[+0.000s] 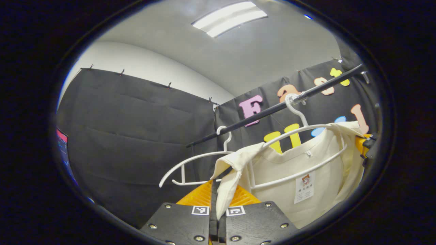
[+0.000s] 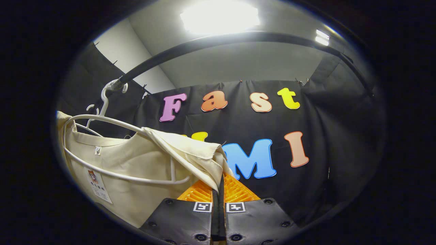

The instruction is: Grasp the clothes on the hanger with both hands and then place them into the laundry hamper below.

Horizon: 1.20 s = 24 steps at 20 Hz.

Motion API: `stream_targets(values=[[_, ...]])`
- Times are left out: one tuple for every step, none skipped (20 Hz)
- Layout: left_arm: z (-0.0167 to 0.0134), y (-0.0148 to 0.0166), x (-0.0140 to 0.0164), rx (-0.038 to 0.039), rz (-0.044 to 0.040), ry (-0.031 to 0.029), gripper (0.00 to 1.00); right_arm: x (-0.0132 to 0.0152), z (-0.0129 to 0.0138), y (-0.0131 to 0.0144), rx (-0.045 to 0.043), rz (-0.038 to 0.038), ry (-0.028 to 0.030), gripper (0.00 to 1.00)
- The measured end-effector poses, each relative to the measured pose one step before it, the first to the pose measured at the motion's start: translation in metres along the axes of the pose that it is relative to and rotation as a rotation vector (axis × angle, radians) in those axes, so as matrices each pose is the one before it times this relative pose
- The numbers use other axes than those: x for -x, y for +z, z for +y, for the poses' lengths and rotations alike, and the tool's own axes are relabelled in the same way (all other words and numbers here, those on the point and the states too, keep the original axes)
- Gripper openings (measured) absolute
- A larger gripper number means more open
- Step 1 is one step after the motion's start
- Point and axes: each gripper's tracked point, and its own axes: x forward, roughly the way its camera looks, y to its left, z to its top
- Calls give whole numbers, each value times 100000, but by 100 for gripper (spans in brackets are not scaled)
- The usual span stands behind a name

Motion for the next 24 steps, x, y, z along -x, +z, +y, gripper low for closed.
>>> stream_targets(values=[[318, 123, -91, 432, -539, 304, 3, -256, -308, 39, 497, -275, -671, 1], [565, 156, -131, 508, -277, 229, 3, -411, -294, 35, 259, -287, -478, 1], [530, 152, -275, 713, -4, 65, 3, -377, -359, 33, 242, -88, -908, 1], [659, 127, -265, 744, 364, 645, 3, -363, -254, 122, 278, -241, -667, 1], [535, 108, -548, 972, 41, 399, 3, -116, -134, 133, -116, -312, -353, 1], [538, 182, -415, 502, -24, 126, 3, -127, -51, 154, -126, -300, -248, 1], [405, 250, -24, 179, -151, 202, 3, -328, 96, 151, -73, -237, 246, 1], [197, 263, -243, -12, -396, -91, 3, -365, 56, -62, -6, -389, 444, 1], [-171, 3, -362, -386, 22, -364, 2, -505, 274, -398, 90, 1008, 1296, 1], [34, 27, -484, -313, 177, -635, 2, -443, 217, -566, -977, 1736, 1536, 0], [-36, -18, -584, 347, 313, -709, 3, -288, 250, -517, -1208, 2012, 1423, 0], [-16, -39, -400, 702, 542, -1154, 2, -177, 62, -494, -885, 1600, 1351, 0], [46, -256, -178, 481, 876, -1332, 2, -312, 45, -355, -669, 1367, 1304, 0], [145, -239, -222, 380, 1030, -1205, 2, -268, 271, -453, -1130, 1553, 1727, 1], [378, -271, -305, 711, 1058, -861, 2, -336, 382, -496, -1448, 1892, 2348, 0], [292, -220, -223, 921, 1057, -714, 3, -147, 388, -620, -1623, 2342, 2728, 1], [289, -448, -390, 903, 1483, -663, 2, -296, 302, -451, -1688, 2248, 2526, 1], [187, -28, -331, 1452, 512, -751, 3, -418, 93, -268, -1074, 1440, 1841, 1], [234, 51, -228, 922, 236, -780, 3, -417, -65, -163, -353, 767, 1066, 1], [277, 5, -229, -157, 499, -596, 2, -456, 2, -191, -565, 1163, 922, 1], [220, 159, -191, -673, 259, -519, 3, -654, 13, -144, -1292, 1523, 791, 1], [186, 416, -549, 38, -458, -1308, 3, -262, -97, 114, -1265, 315, 74, 1], [200, 1068, 346, 692, -1475, -351, 2, -229, -230, 641, -702, -1866, -291, 1], [-125, 926, -268, -45, -1584, -697, 2, -214, -150, 597, 674, -1547, -338, 1]])
